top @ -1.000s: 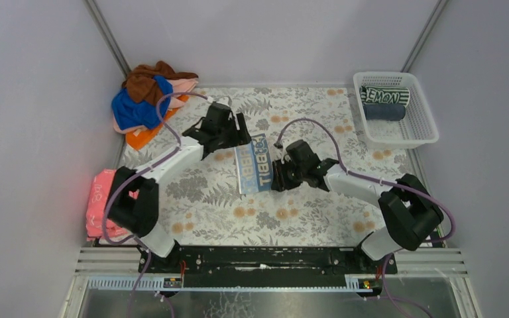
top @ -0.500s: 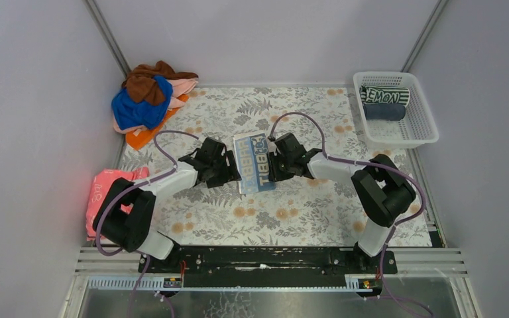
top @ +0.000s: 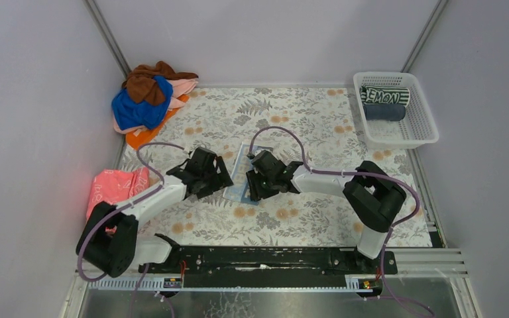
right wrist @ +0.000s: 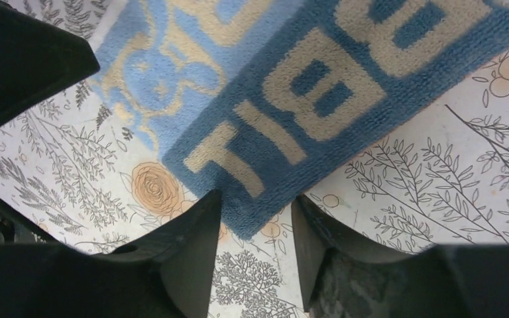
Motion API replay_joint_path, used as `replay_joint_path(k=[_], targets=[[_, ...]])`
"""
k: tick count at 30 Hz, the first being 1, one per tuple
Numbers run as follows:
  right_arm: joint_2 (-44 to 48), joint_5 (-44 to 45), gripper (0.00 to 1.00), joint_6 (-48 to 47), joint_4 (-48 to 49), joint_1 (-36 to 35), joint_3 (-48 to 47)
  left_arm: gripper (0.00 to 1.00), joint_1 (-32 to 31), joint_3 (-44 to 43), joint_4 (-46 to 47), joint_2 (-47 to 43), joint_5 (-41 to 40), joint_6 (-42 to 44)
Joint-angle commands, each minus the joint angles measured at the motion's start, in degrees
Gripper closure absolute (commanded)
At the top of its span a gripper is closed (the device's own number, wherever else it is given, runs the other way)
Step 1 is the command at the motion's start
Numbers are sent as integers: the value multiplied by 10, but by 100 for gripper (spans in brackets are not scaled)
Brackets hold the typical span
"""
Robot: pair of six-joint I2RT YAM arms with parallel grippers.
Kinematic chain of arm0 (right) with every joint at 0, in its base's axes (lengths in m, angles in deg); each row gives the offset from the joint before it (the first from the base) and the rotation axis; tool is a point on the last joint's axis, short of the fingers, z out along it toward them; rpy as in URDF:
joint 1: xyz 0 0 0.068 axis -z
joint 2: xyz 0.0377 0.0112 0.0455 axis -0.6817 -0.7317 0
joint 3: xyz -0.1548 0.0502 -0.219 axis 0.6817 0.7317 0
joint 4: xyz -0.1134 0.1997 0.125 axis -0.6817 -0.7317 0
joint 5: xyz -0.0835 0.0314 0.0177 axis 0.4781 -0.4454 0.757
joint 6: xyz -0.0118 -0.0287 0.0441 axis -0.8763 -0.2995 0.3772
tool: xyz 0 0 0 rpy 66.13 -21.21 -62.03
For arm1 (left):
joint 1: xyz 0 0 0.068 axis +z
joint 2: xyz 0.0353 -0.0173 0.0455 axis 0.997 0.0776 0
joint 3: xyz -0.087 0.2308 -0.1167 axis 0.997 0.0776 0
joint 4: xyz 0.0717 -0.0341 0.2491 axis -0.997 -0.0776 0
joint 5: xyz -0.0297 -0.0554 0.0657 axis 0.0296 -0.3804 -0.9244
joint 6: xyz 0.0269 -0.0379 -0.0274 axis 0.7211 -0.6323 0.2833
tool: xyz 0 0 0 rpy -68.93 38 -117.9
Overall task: Roll the towels
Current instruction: Roll the towel at the center of the board.
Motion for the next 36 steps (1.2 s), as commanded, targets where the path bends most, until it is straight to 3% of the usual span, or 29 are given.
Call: replay_joint_path(k=[1,4,7,11,19,25,36], targets=[[51,31,47,-48,-35,-3,-30,16,1,20,-57,-57,-39,-58],[99,48,43,-120,-45,-3,-21,9,0,27,-63,-84,1,-82],[124,4,39,-183,-7,-4,6,0,0,30,-59,-91,37,-110],[113,-71,36,-262,12,-4,7,0,1,20,-52,-68,59,-130],[81,-127,36,-348,57,-3,19,0,5,10,-65,-24,69,-163],[50,-132,38,-381,70,-10,18,18,4,12,-64,4,68,-175],[-15,-40,42,-405,45,-52,25,28,3,8,-63,63,37,-180]])
